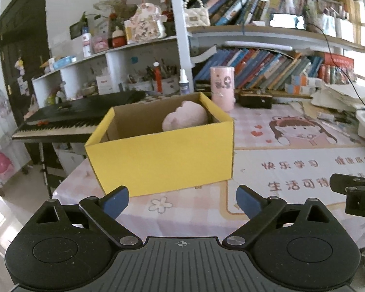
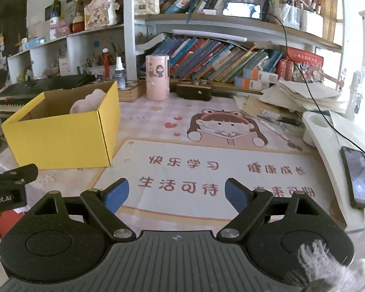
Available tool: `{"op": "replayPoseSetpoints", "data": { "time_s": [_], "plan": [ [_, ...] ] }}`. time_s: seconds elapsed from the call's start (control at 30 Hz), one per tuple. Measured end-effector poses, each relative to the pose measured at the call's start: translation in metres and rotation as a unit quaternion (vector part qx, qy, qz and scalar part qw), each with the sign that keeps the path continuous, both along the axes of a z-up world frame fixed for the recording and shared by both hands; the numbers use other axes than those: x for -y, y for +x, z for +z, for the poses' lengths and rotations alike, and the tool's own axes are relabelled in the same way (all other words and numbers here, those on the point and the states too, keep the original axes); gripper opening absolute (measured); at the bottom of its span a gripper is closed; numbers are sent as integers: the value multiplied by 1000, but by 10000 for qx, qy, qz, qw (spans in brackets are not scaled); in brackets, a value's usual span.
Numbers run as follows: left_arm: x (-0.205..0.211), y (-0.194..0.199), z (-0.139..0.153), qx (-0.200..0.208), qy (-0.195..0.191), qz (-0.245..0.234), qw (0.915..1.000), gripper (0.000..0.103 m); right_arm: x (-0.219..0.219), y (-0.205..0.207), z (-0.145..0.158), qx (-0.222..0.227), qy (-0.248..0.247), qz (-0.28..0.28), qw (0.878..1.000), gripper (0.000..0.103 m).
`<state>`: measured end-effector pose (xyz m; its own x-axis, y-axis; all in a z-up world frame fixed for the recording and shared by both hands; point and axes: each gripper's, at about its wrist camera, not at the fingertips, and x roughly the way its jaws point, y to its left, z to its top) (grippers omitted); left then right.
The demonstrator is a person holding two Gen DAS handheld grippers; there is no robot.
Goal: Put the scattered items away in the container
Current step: 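Withdraw both tools from the box back over the mat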
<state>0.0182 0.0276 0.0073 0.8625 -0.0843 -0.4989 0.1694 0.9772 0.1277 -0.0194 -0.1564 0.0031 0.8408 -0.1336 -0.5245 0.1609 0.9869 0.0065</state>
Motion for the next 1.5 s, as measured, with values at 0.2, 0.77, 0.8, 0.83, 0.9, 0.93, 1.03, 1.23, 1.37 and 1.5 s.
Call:
{"op": "replayPoseSetpoints", "data": {
  "time_s": [0.2,0.77,0.8,0.83,0.9,0.93,1.03,1.23,1.37,1.5],
  "plan": [
    [8,-4,-1,-64,34,-103,9999,101,1,-7,-2,-61,17,-108,9999,88],
    [19,2,-8,-462,-120,-188,9987,103,16,-13,-10,-389,101,-363,9985,103],
    [21,3,-8,-475,-128,-211,9986,103,17,-13,-10,-409,107,-373,9984,103],
    [22,3,-9,-483,-134,-230,9985,103,18,-13,-11,-423,114,-381,9983,103],
    [24,3,-9,-487,-125,-252,9984,103,20,-14,-11,-433,119,-398,9982,103],
    [26,3,-9,-492,-112,-263,9984,103,21,-14,-11,-435,121,-407,9982,103],
    [28,4,-10,-523,-97,-278,9982,103,22,-14,-11,-453,132,-412,9980,103],
    [30,4,-11,-571,-87,-293,9979,103,24,-13,-12,-470,143,-405,9980,103],
    [31,4,-11,-578,-89,-288,9979,103,24,-12,-12,-479,152,-381,9980,103],
    [31,4,-12,-594,-92,-284,9978,103,24,-11,-12,-494,162,-354,9980,103]
  ]
}}
